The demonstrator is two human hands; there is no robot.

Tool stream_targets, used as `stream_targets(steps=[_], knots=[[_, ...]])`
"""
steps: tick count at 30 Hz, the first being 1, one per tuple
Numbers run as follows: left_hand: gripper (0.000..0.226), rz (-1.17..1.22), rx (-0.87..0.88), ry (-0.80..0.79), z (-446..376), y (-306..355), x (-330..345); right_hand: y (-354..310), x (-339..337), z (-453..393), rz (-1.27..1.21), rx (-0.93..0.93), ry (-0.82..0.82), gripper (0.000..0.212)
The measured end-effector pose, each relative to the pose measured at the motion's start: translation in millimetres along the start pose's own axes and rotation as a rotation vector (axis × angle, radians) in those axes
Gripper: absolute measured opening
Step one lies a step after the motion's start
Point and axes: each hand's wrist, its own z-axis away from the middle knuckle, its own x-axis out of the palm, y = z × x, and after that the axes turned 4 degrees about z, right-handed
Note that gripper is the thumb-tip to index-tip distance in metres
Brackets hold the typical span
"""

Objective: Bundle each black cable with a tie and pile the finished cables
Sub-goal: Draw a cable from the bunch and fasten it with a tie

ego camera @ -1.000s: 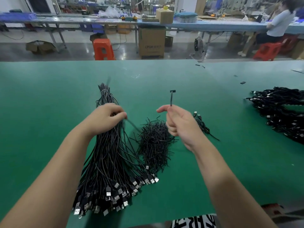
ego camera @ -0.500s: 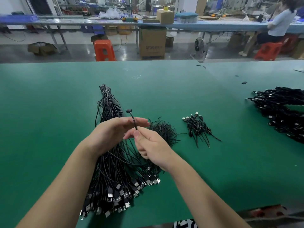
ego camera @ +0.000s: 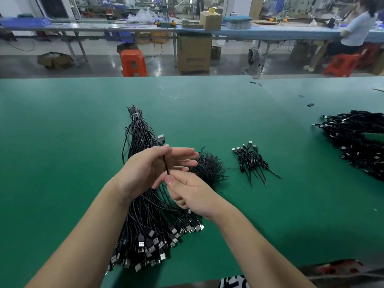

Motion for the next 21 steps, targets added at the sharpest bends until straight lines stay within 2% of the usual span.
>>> stream_targets(steps=[2, 4, 7, 8, 9, 11, 12, 14, 17, 19, 21], knots=[[0.053, -0.019, 0.037, 0.043, -0.3, -0.7, 2.3, 3.7, 0.8, -1.0, -0.104, 0.037, -0.004, 0.032], [0.051, -0.022, 0.156, 0.117, -3.3, 0.7, 6.8, 8.9, 1.5, -2.1, -0.244, 0.088, -0.014, 0.032], [0.051, 0.295, 0.389, 0.244, -0.8, 12.4, 7.7, 17.9, 1.4, -2.3, -0.486, 0.171, -0.068, 0.036], [0.050, 0.409, 0.405, 0.215, 2.3, 17.3, 4.0, 21.0, 0.1, -2.4, -0.583, 0.190, -0.095, 0.037], [0.049, 0.510, 0.361, 0.095, 6.6, 22.6, 3.1, 23.8, -1.2, -2.9, -0.690, 0.202, -0.127, 0.037], [0.050, 0.632, 0.156, -0.270, 15.6, 27.4, 5.8, 28.4, -2.8, -5.1, -0.878, 0.201, -0.183, 0.036], [0.049, 0.575, 0.059, -0.404, 18.8, 26.7, 4.6, 29.9, -2.5, -6.6, -0.938, 0.194, -0.196, 0.035], [0.050, 0.270, -0.106, -0.442, 23.3, 25.8, -3.2, 31.9, -3.3, -9.4, -0.987, 0.187, -0.167, 0.034], [0.050, -0.256, -0.319, -0.288, 31.6, 23.4, -18.2, 33.8, -13.0, -8.2, -0.956, 0.198, -0.014, 0.032], [0.045, -0.488, -0.458, -0.129, 33.2, 17.1, -21.9, 34.1, -18.7, -6.2, -0.933, 0.190, 0.042, 0.031], [0.042, -0.663, -0.522, -0.012, 30.7, 6.6, -21.9, 32.6, -16.8, -5.8, -0.898, 0.180, 0.044, 0.033]])
